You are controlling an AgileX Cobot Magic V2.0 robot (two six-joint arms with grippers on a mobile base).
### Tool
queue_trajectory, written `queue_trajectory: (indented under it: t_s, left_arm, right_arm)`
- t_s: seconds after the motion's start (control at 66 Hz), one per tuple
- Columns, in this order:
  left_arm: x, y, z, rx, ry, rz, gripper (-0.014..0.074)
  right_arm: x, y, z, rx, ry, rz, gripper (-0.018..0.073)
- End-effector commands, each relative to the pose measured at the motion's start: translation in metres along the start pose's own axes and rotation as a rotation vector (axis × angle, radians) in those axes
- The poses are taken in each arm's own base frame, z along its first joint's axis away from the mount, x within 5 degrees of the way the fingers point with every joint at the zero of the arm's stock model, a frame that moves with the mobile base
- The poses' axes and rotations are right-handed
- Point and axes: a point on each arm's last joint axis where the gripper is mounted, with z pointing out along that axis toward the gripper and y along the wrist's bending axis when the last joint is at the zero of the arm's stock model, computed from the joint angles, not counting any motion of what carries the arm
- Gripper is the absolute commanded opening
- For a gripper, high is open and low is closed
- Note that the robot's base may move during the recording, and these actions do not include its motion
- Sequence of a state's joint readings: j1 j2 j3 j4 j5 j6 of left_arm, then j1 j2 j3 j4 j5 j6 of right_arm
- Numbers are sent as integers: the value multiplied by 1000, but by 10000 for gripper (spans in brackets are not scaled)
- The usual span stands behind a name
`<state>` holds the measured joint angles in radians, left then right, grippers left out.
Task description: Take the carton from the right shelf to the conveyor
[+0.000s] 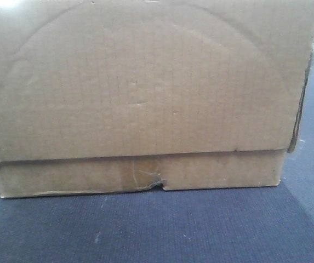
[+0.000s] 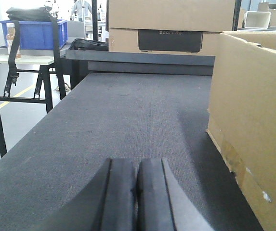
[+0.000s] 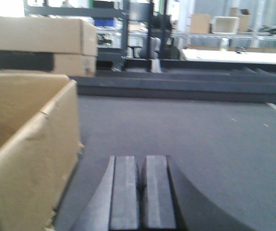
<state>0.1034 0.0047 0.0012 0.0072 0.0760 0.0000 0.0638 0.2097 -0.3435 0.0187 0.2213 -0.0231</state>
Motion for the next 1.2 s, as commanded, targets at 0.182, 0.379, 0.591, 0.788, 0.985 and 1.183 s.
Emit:
queue_trajectory:
  t_s: [0.182, 0.379, 0.591, 0.788, 0.985, 1.183]
  left_arm:
    - [-2, 0, 0, -3, -23, -7, 10]
    - [-2, 0, 0, -3, -23, -7, 10]
    - [-2, 0, 0, -3, -23, -7, 10]
    - [-2, 0, 0, -3, -23, -7, 10]
    - [-2, 0, 0, -3, -23, -7, 10]
    - [-2, 0, 0, -3, -23, -7, 10]
  right_arm:
    - [46, -4, -7, 79, -40, -24, -73]
    - [85, -4, -7, 85, -63, -20, -73]
    - [85, -4, -6, 85, -57, -20, -73]
    - [87, -4, -6, 84, -44, -19, -73]
    - [87, -4, -6, 84, -44, -19, -73]
    - [87, -4, -6, 84, -44, -19, -73]
